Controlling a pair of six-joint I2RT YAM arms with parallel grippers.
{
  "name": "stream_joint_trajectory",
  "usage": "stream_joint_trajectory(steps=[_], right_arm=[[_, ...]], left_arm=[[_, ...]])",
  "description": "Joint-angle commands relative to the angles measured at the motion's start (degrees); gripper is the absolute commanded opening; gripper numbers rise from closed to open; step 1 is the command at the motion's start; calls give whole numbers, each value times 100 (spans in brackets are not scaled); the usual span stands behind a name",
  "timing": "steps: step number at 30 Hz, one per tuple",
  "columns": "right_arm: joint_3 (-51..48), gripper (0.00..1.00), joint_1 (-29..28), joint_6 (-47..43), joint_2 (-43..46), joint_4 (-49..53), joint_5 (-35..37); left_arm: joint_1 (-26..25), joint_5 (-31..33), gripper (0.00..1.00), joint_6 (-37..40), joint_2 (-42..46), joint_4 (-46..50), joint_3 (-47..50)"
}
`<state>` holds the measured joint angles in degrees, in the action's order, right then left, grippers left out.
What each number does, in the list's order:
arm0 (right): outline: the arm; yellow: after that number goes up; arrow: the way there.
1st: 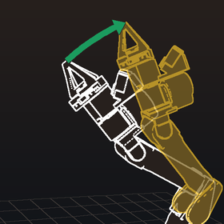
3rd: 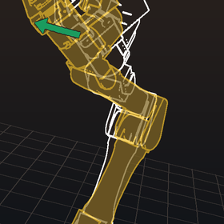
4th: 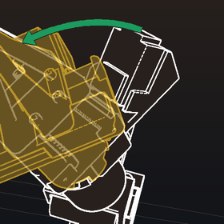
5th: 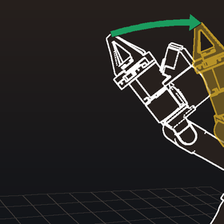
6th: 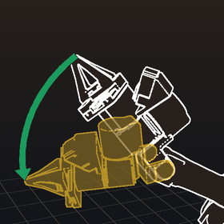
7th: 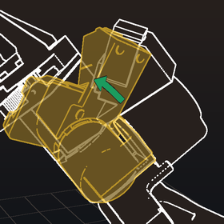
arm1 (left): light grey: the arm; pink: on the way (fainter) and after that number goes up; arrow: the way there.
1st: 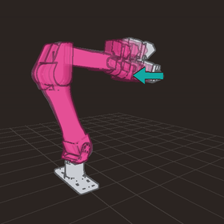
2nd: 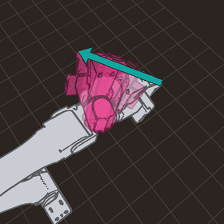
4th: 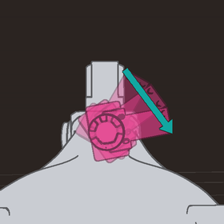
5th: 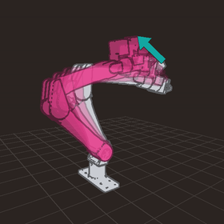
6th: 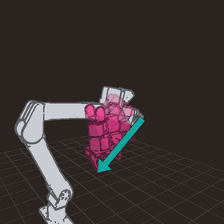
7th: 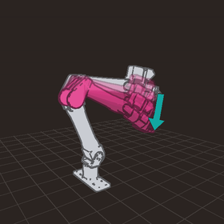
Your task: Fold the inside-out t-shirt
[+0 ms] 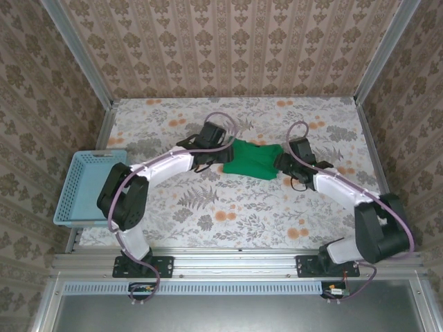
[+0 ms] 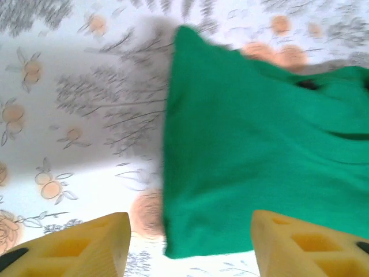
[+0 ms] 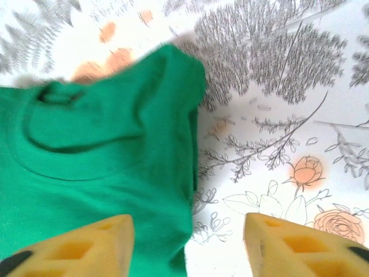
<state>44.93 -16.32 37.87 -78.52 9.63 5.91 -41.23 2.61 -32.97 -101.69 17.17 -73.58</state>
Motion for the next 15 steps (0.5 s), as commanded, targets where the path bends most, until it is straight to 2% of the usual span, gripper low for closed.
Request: stream_joint_trajectory(steps=[1,5,8,12,15], right_arm=[[27,61,22,-98,567,522,317],[-148,63,23,-100,1024,542,312],[-265,65,20,-56,1249,628,362],[-542,67,21,19,1620,590,281],[-696,69,16,4,1919,728,297]], left_arm=[[-490,742,63,-69,-228,843,-481],[-806,626,66,-70,-866,773,-1007],[-954,644,71,63,-1445,912,-1581],[-921,857,77,251,-2439,1686,-2673],[-792,1014,77,462,-2854,2027,-2992]])
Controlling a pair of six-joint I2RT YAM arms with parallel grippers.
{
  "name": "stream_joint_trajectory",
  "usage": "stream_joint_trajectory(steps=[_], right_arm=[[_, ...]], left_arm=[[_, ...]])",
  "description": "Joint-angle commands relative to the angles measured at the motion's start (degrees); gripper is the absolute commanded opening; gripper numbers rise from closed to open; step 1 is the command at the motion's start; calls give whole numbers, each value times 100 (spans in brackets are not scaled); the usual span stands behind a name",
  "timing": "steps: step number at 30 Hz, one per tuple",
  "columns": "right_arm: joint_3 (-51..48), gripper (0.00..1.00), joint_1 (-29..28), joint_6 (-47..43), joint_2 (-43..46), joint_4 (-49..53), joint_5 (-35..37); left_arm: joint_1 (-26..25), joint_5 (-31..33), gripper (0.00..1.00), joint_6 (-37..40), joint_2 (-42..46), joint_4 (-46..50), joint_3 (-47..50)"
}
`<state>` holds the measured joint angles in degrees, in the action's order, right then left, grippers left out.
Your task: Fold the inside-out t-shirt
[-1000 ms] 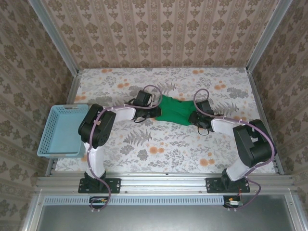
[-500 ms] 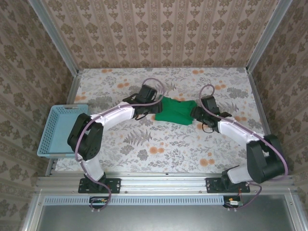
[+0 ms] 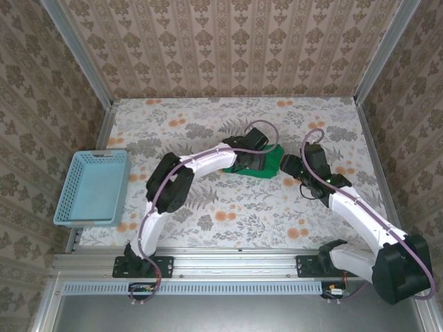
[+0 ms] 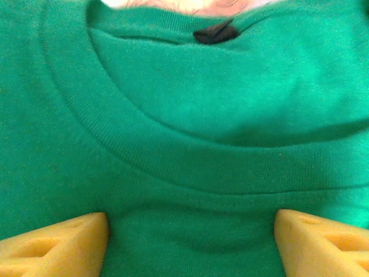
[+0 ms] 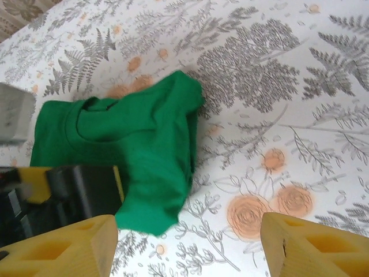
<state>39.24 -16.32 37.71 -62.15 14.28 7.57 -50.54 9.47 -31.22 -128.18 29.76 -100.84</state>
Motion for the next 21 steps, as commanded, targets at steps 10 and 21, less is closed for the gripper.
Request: stream_joint_trajectory(steps=[10,21], right_arm=[[-483,77,32,-19,1278,759,295],[-418,78,49,17,1592,976,253]], left_arm=[[1273,494,84,1392,301,741,610],[1763,944,93,976,1588,978,887]])
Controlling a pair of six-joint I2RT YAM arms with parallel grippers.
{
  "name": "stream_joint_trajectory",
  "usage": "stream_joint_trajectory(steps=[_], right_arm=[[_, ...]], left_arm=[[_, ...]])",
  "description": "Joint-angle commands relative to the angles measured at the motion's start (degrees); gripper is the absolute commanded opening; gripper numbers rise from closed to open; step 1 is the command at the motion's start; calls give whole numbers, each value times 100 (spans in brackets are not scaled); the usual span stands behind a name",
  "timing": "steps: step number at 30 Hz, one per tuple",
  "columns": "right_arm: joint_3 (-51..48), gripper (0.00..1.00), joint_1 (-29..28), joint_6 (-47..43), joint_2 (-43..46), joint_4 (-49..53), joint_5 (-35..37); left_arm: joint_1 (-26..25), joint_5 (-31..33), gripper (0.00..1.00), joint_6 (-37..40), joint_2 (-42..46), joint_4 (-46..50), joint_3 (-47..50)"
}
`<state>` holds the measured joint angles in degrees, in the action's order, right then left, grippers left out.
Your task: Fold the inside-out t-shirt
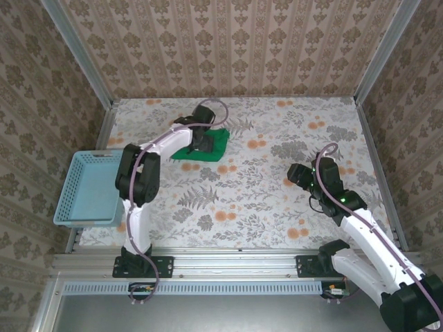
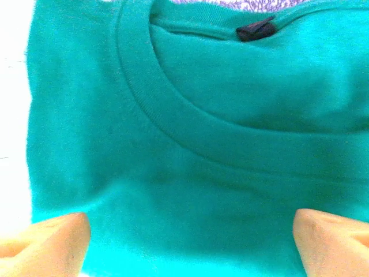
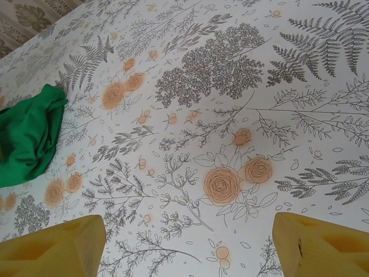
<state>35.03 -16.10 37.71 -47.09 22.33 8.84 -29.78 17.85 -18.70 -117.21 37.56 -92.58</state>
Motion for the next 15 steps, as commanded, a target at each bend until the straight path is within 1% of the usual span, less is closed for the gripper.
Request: stream_joint_trajectory(steps=[1,2,4,7,9,12,13,15], right_arm=[[4,78,20,33,90,156,121],[0,78,22,51,77,136,111],[-9,78,21,70,78,132,85],[-3,78,21,44,113,214,70],[-21,78,27,17,159,282,110],[-81,79,21,8,243,323,170],[-99,79,23,12,273,325,168],[-135,79,22,14,305,330,164]], left_arm=[[-388,-110,93,-372,497,92,101],[-450,-342,94,-432,475,-73,173],[-507,-530,94,-683,317,-153,217],[-481,-594,95,-910,35,-131,242],[-429,-692,94,-929,-108,-139,257],[-223,-736,93,-863,-365,-9,169],[-126,-724,92,-757,-434,13,136],[42,-701,93,-308,-572,103,-30]])
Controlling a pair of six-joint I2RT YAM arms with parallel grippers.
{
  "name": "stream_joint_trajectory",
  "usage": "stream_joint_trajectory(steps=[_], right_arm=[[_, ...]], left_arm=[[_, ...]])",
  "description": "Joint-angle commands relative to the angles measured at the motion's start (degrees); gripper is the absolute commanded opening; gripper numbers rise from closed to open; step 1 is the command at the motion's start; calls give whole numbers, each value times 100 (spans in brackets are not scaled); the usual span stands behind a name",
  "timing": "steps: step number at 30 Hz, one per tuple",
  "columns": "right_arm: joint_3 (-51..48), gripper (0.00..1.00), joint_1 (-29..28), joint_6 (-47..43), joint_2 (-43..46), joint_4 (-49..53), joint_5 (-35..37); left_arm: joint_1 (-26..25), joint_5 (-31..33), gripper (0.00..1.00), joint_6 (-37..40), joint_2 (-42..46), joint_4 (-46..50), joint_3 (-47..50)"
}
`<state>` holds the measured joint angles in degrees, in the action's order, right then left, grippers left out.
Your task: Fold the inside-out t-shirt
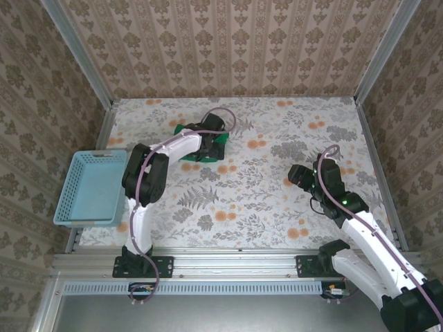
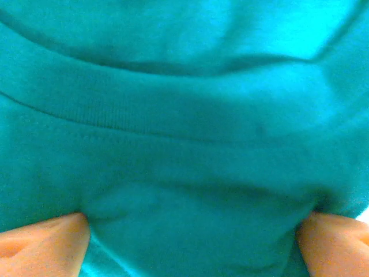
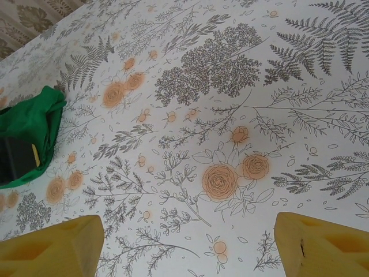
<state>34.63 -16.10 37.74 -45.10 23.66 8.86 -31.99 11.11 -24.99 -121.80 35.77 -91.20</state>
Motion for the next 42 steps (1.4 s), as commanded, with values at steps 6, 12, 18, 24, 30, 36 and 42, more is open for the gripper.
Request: stream_joint_trajectory(steps=[6,12,18,24,30,36,42], right_arm=[[-48,80,22,-2,187,392,187],[92,81,43,-70,756,1070,342],[217,83,45,-10,1458,1770,428],[475,84,53,-64,1815,2284,619],[580,85,54,-54,1823,2325,598],[414,88,54,-47,1673,1926,601],[442,100,66,-569,813,1273,1177]], left_arm=[[999,338,96,1255,-409,607,-742],[1664,313,96,1740,-1042,894,-1631],[2138,1,96,1783,-1595,1539,-2850],[2660,-184,96,1784,-1978,1757,-3496],[2878,-47,96,2010,-2312,2046,-4287],[2715,317,100,2083,-1741,2075,-4113],[2310,910,100,1796,499,763,-1791]])
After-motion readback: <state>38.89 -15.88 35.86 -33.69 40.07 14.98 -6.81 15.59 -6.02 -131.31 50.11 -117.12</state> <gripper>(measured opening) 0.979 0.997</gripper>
